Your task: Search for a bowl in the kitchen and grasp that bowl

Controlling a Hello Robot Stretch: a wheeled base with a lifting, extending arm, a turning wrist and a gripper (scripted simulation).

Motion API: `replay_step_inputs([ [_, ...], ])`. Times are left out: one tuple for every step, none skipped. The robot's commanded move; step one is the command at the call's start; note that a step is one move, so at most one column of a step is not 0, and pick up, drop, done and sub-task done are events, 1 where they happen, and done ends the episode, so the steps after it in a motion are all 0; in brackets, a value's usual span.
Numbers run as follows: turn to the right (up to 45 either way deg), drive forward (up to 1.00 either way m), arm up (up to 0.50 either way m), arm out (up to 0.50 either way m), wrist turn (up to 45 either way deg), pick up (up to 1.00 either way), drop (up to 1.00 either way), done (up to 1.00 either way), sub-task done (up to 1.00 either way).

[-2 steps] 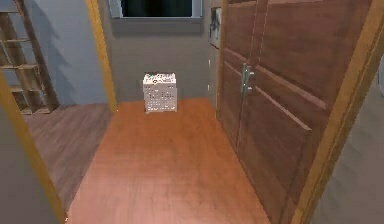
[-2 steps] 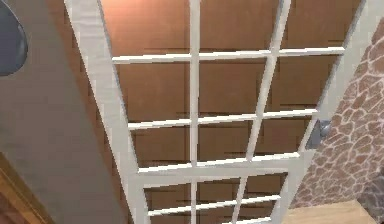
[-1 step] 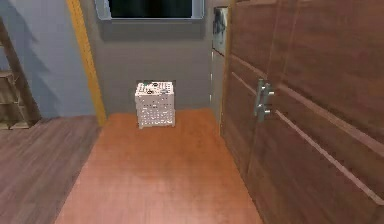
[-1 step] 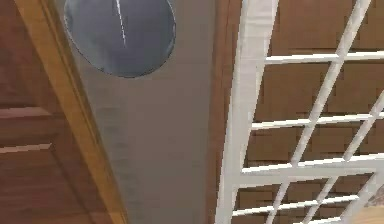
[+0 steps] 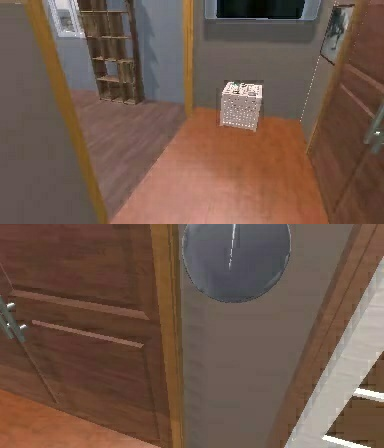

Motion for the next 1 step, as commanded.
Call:
replay_step_inputs([
  [-3.0, 0.00, 0.00, 0.00, 0.0, 0.00, 0.00, 0.00, 0.00],
])
